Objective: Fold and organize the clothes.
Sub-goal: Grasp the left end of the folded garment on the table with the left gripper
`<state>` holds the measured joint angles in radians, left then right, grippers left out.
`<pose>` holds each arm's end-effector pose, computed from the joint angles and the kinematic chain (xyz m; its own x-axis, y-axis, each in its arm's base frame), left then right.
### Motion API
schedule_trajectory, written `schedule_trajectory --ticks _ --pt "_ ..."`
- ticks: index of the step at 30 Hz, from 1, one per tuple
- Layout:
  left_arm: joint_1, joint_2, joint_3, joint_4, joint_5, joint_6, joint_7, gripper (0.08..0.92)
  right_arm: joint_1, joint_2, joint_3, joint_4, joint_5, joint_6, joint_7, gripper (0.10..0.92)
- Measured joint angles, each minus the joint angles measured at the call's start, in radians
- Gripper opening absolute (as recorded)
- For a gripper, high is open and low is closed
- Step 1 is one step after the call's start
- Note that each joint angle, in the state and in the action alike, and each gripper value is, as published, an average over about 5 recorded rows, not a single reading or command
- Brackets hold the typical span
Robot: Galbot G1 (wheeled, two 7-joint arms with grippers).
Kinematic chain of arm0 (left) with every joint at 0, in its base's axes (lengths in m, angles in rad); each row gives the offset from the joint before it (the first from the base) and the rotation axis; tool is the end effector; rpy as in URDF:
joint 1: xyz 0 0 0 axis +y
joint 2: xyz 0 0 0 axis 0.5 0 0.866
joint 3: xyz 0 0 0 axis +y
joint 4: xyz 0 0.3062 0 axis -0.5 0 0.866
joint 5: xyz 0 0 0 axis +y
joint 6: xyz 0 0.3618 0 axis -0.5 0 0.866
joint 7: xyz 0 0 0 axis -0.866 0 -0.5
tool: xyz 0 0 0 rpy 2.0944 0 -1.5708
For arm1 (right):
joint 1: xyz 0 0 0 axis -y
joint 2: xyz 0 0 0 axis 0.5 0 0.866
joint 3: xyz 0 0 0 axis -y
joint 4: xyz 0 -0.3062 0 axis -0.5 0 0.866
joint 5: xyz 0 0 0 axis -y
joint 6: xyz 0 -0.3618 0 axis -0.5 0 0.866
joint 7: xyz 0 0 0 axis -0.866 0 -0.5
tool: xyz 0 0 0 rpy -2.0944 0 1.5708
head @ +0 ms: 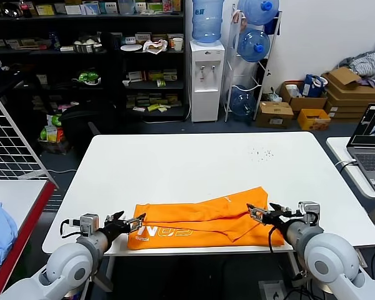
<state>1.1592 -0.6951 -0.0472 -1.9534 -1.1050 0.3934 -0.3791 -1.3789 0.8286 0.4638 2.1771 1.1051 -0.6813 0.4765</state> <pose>0.2709 0.0328 -0.2597 -0.7357 0.2705 0.6210 0.2032 0.9627 -0.1787 0.2527 -0.0545 -0.1777 -0.7613 -0.1565 0.6293 -0.0816 0.9858 0.1466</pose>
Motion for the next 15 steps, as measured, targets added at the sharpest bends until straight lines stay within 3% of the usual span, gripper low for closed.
schedule_trajectory --ticks 3,7,15 --pt "0.005 -0.007 0.002 0.012 -0.005 -0.001 -0.001 0.903 -0.008 0.003 0.006 0.000 -0.002 0.000 -0.001 0.915" --pt "0.009 -0.013 0.009 0.016 -0.006 -0.007 -0.003 0.920 -0.012 0.007 0.008 0.001 -0.004 0.000 -0.001 0.921" --pt "0.009 -0.025 0.028 0.017 0.004 -0.020 -0.009 0.796 -0.020 0.013 0.013 0.001 -0.008 0.003 -0.003 0.921"
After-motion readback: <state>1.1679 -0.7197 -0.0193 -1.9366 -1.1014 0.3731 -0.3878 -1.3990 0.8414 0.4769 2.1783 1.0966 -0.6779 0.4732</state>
